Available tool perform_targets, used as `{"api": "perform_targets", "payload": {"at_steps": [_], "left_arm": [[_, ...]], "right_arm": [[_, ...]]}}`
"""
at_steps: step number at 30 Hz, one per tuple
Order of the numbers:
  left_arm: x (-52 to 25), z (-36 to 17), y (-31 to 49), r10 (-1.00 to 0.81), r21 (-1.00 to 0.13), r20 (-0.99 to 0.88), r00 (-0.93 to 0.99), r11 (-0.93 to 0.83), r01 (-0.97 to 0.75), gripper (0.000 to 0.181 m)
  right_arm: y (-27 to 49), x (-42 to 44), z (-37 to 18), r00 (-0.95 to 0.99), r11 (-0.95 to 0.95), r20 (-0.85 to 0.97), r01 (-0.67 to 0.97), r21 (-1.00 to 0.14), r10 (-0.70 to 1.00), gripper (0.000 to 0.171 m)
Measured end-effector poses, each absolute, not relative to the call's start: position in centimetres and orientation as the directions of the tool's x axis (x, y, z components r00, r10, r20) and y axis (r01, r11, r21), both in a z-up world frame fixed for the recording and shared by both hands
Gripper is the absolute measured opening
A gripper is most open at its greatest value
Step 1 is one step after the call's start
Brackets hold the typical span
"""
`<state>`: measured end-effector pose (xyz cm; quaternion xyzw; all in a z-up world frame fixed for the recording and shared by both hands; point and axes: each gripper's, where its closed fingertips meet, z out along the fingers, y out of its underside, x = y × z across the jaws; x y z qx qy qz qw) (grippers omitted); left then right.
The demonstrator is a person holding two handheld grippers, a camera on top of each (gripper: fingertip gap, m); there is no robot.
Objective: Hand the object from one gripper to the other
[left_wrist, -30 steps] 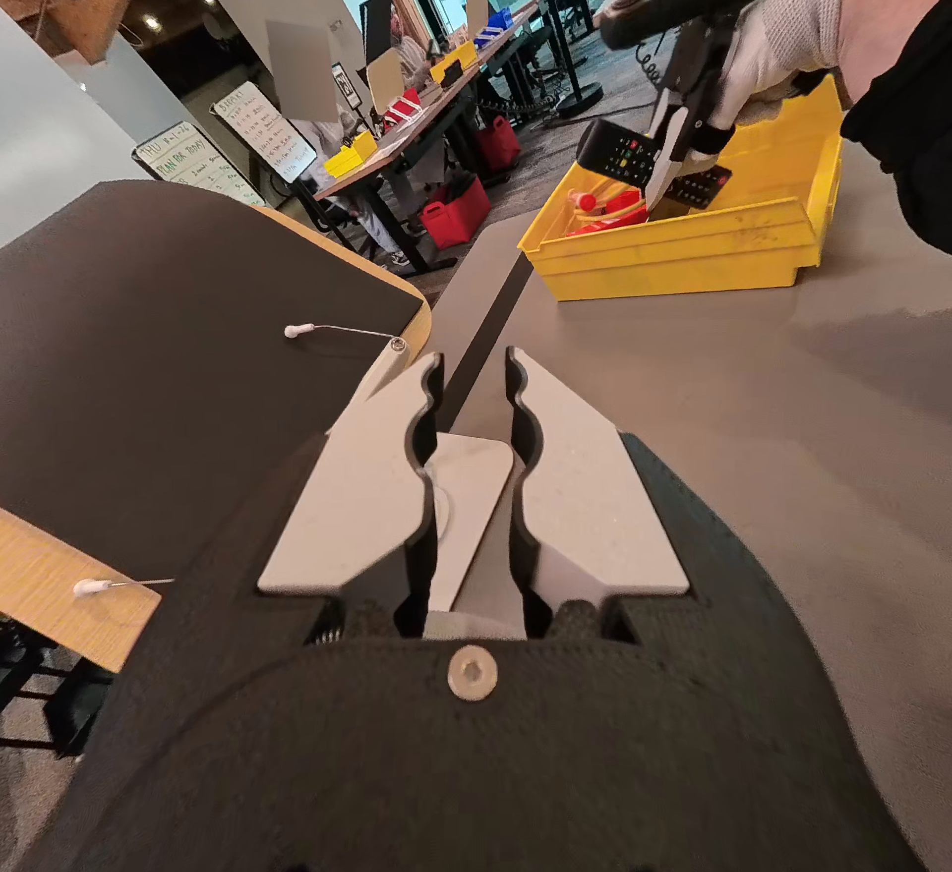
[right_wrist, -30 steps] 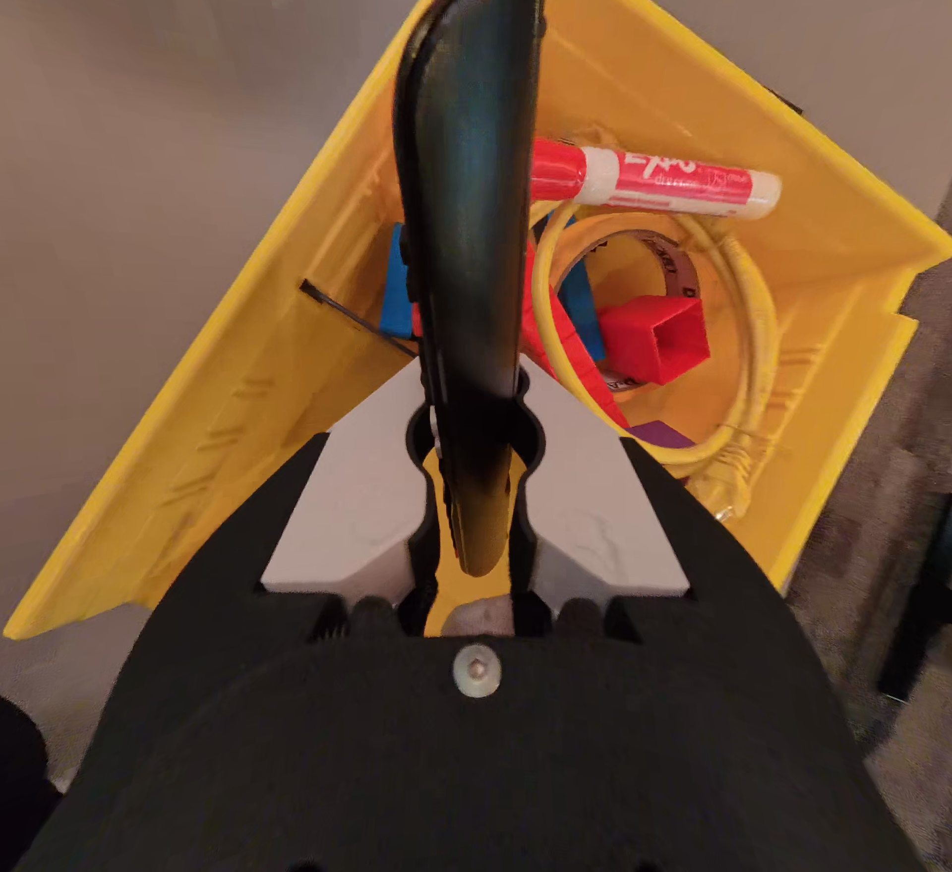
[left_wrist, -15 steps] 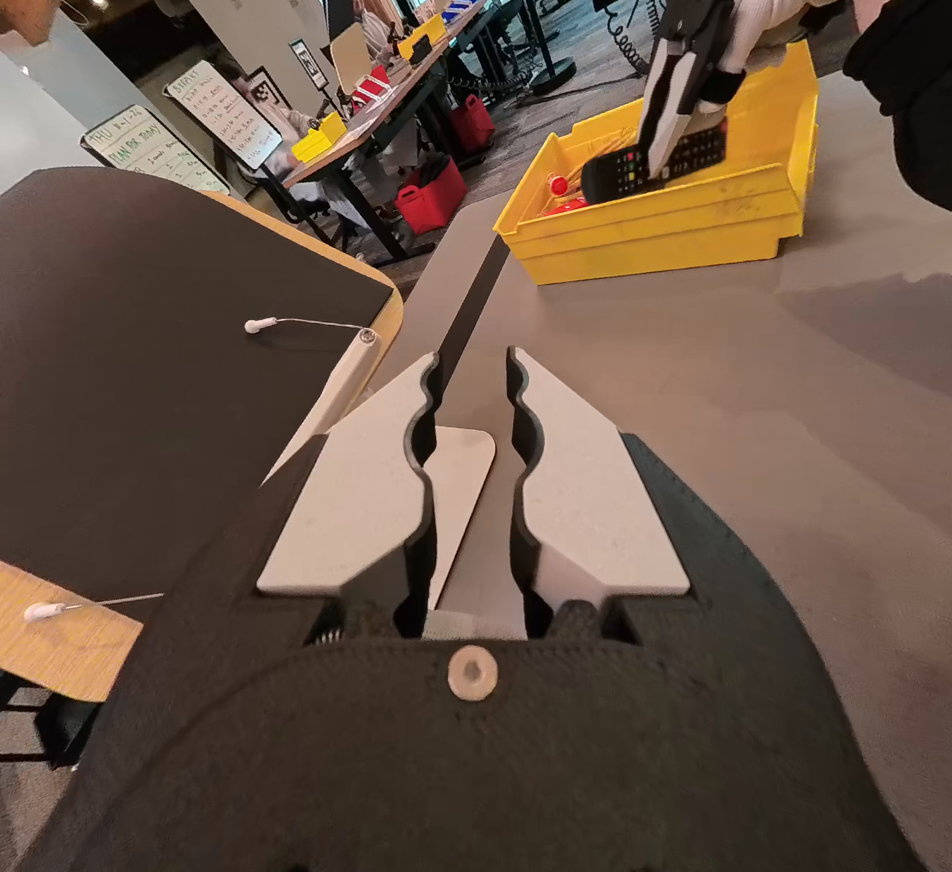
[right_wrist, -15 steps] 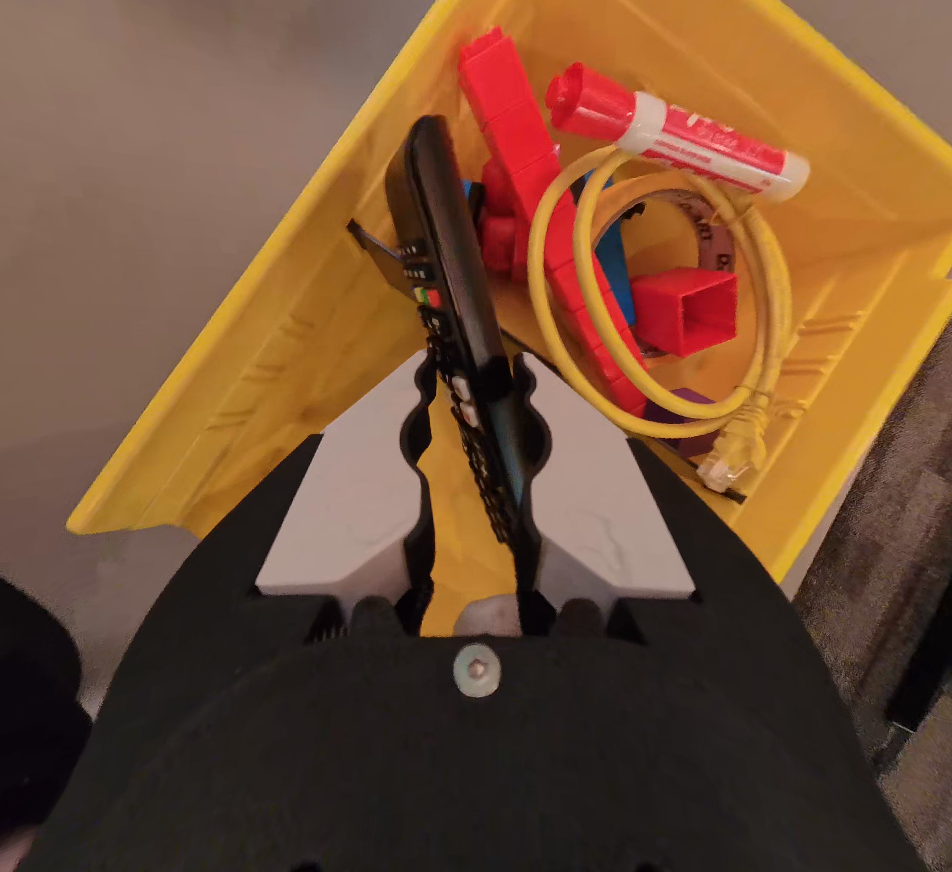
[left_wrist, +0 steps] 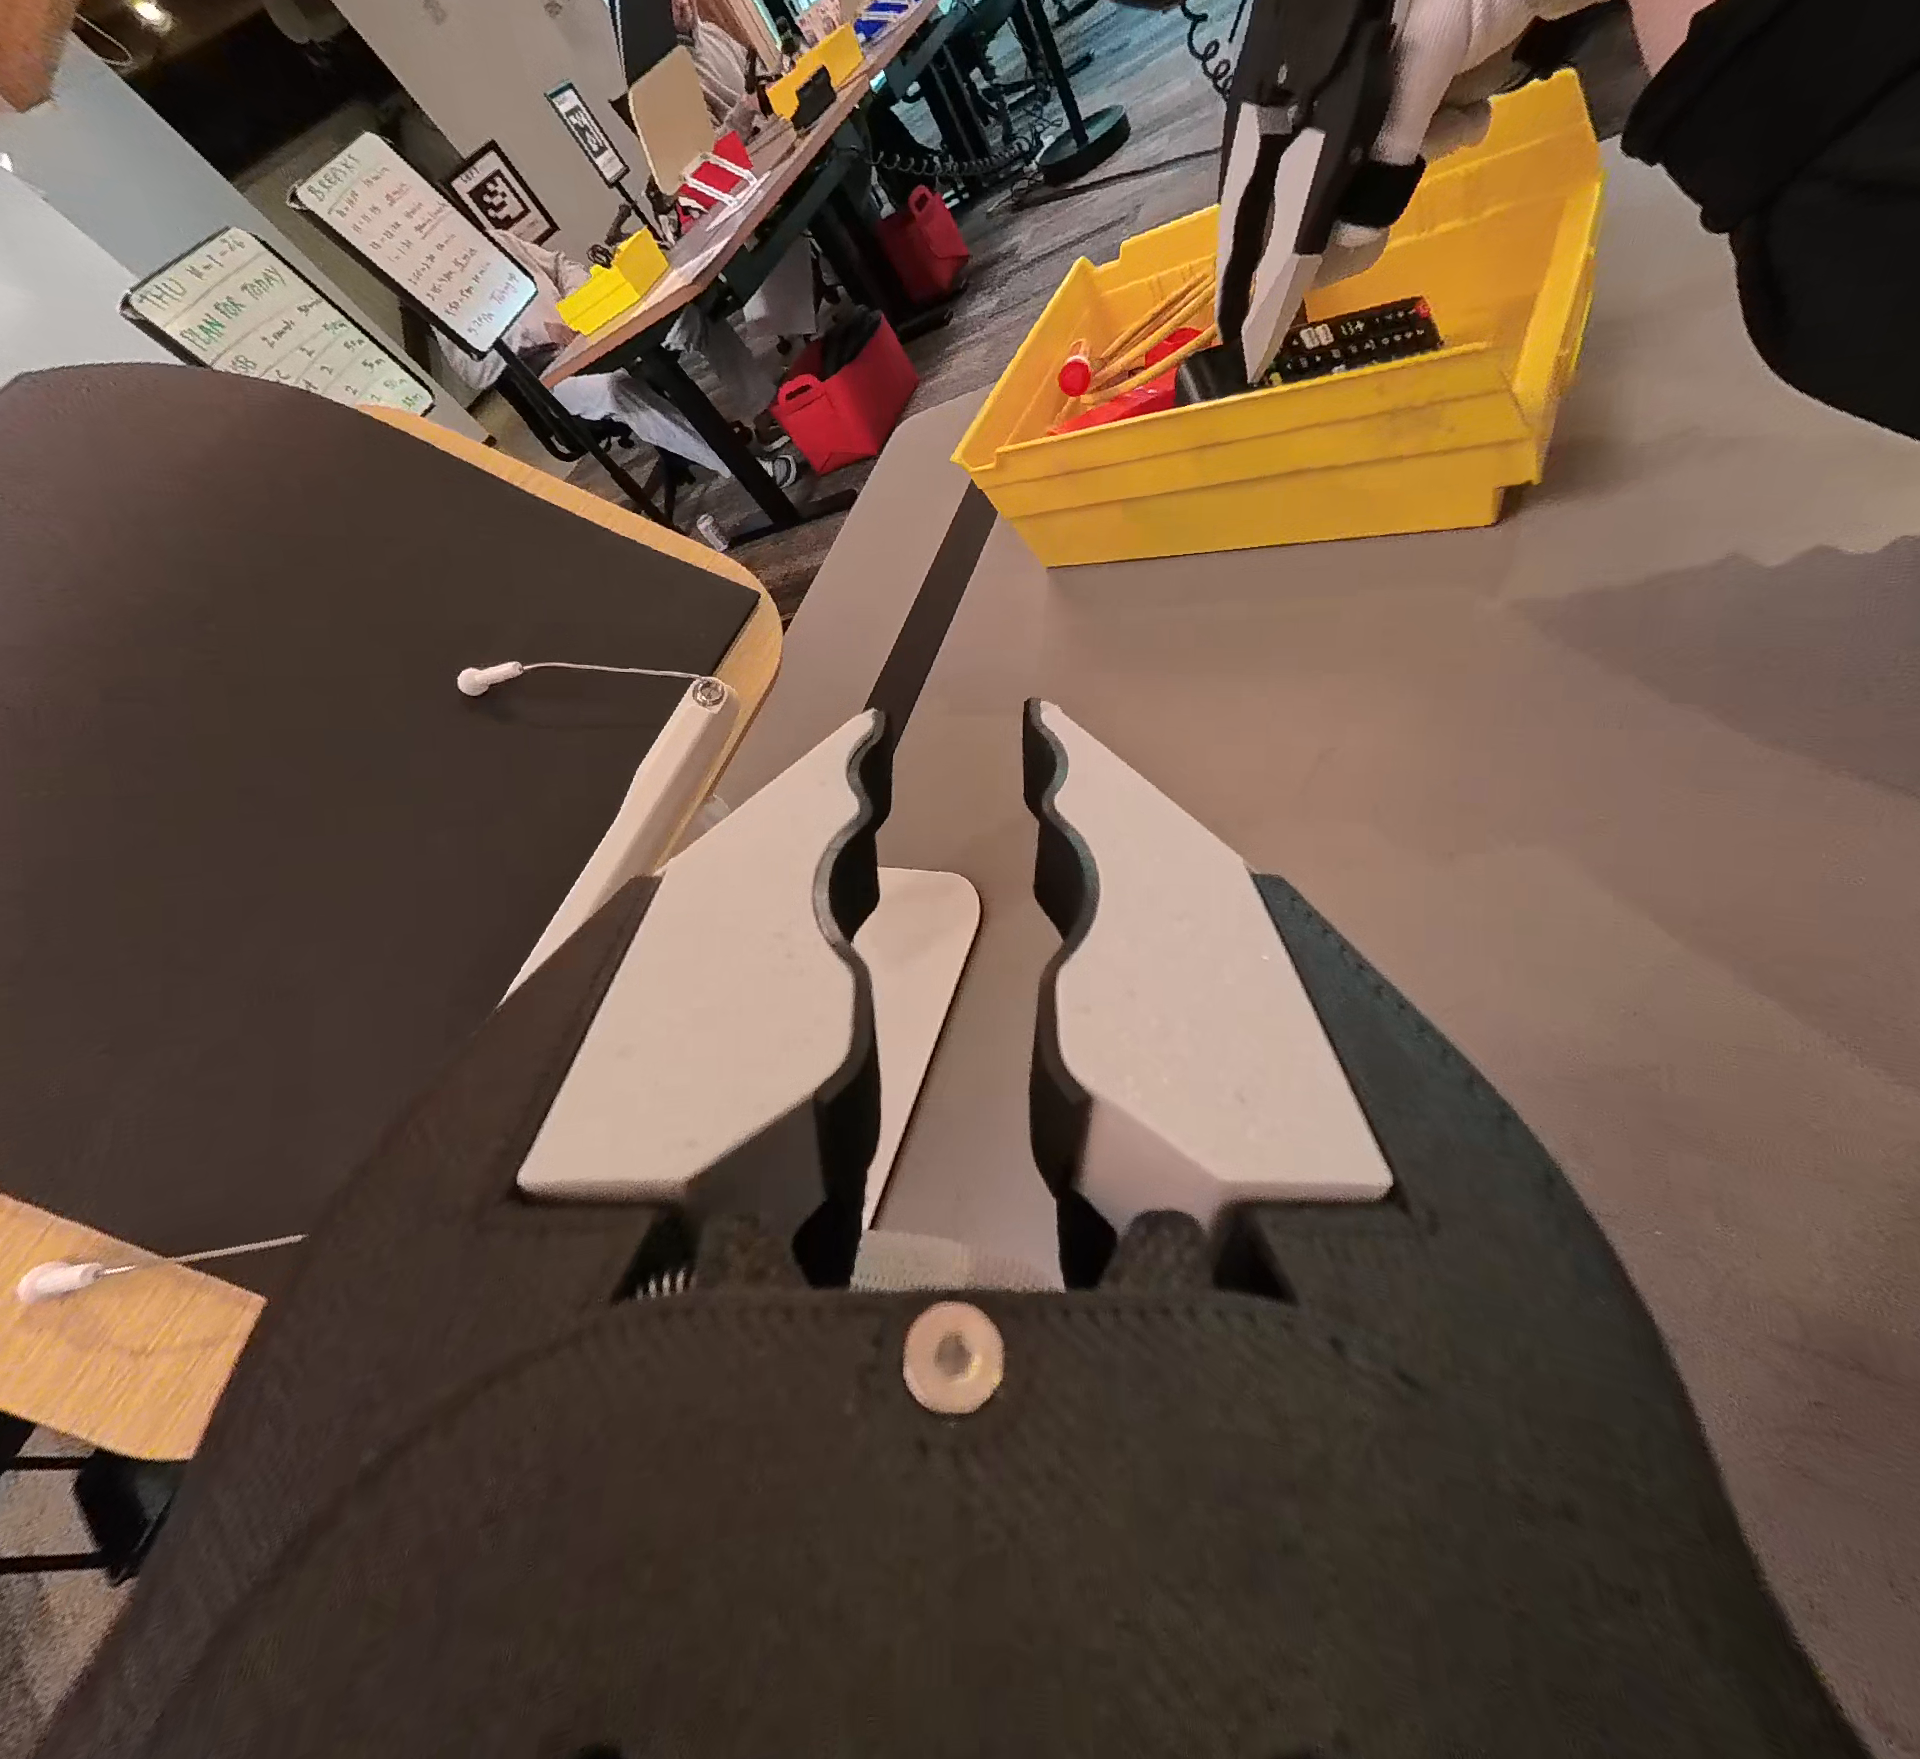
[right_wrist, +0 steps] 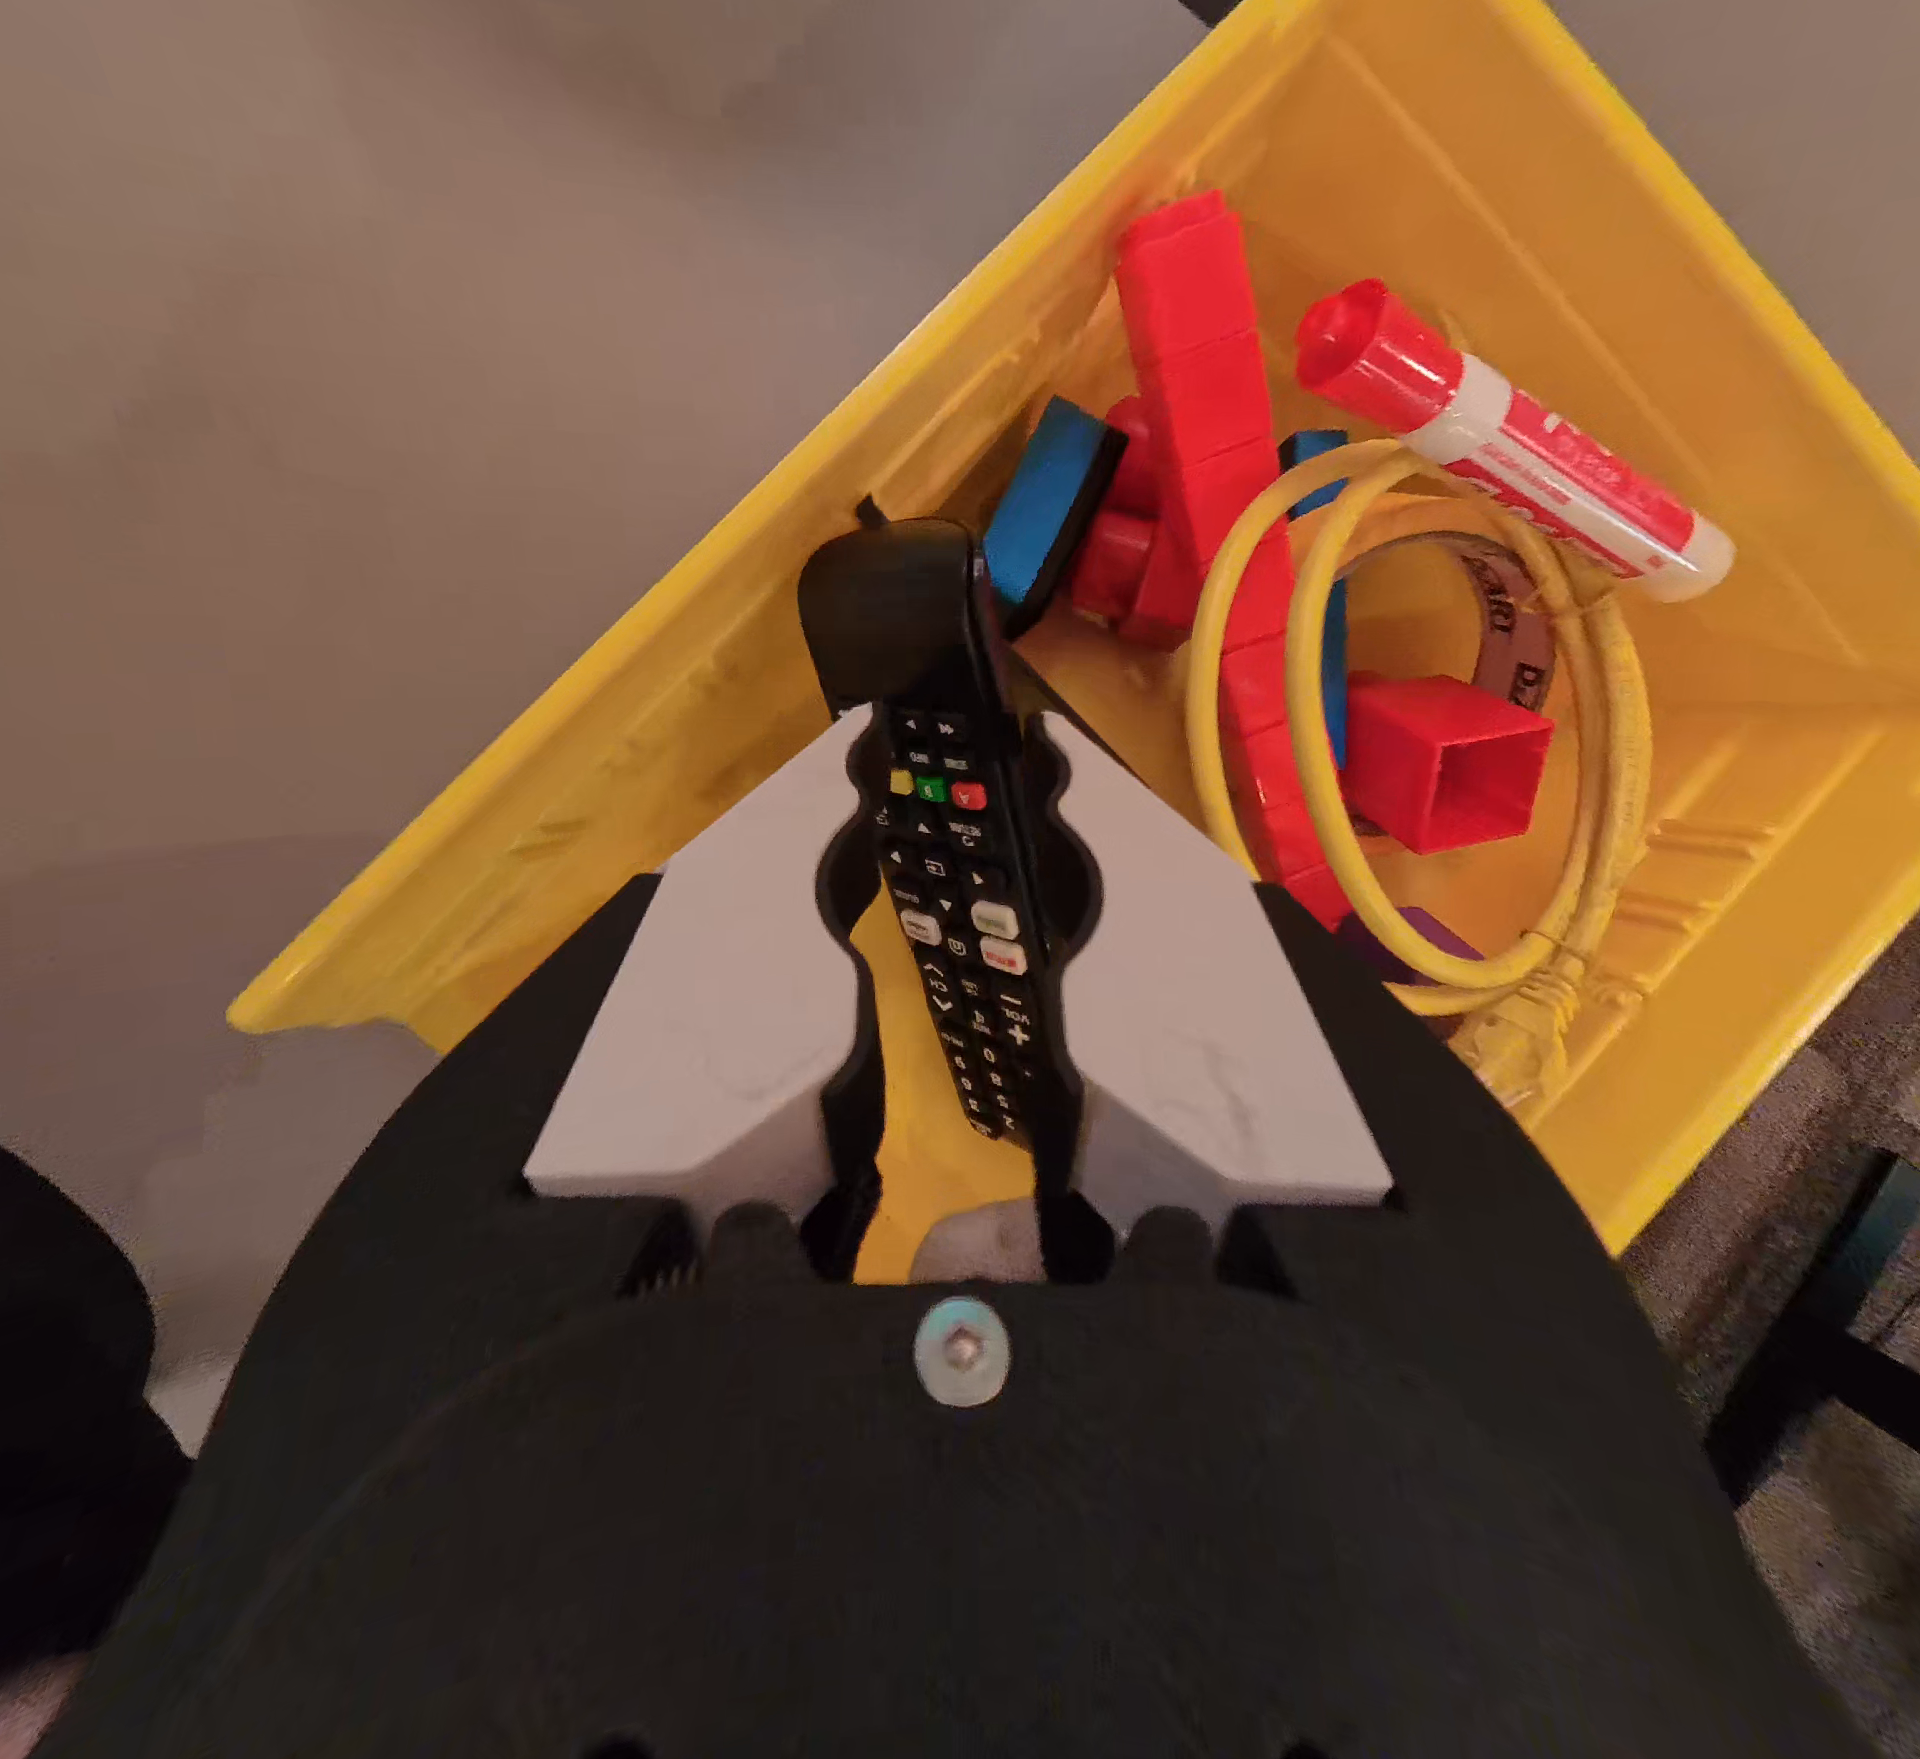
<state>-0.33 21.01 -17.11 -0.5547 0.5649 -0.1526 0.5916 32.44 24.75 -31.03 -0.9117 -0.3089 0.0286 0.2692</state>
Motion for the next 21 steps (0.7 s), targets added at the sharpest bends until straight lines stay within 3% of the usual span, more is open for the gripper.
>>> {"api": "perform_targets", "payload": {"at_steps": [4,7,8,15,21], "left_arm": [[0.0,-17.4,21.2,-0.807,-0.829,-0.495,0.323,0.327,-0.453,0.024],[0.1,-17.7,21.5,-0.795,-0.819,-0.507,0.334,0.323,-0.473,0.028],[0.1,-17.7,21.8,-0.789,-0.821,-0.506,0.348,0.317,-0.475,0.029],[-0.7,-15.2,22.9,-0.702,-0.824,-0.54,0.466,0.326,-0.464,0.047],[-4.0,-11.7,24.2,-0.589,-0.786,-0.601,0.54,0.314,-0.532,0.05]], "right_arm": [[25.1,33.1,-30.3,0.827,-0.675,0.155,0.536,-0.507,0.541,0.027],[25.7,33.7,-29.4,0.841,-0.675,0.216,0.53,-0.513,0.497,0.054],[26.0,34.1,-28.7,0.844,-0.674,0.256,0.533,-0.512,0.472,0.055],[27.9,27.6,-18.3,0.771,-0.362,0.452,0.619,-0.697,0.448,0.033],[28.6,17.5,-14.8,0.616,-0.093,0.556,0.712,-0.696,0.558,0.027]]}}
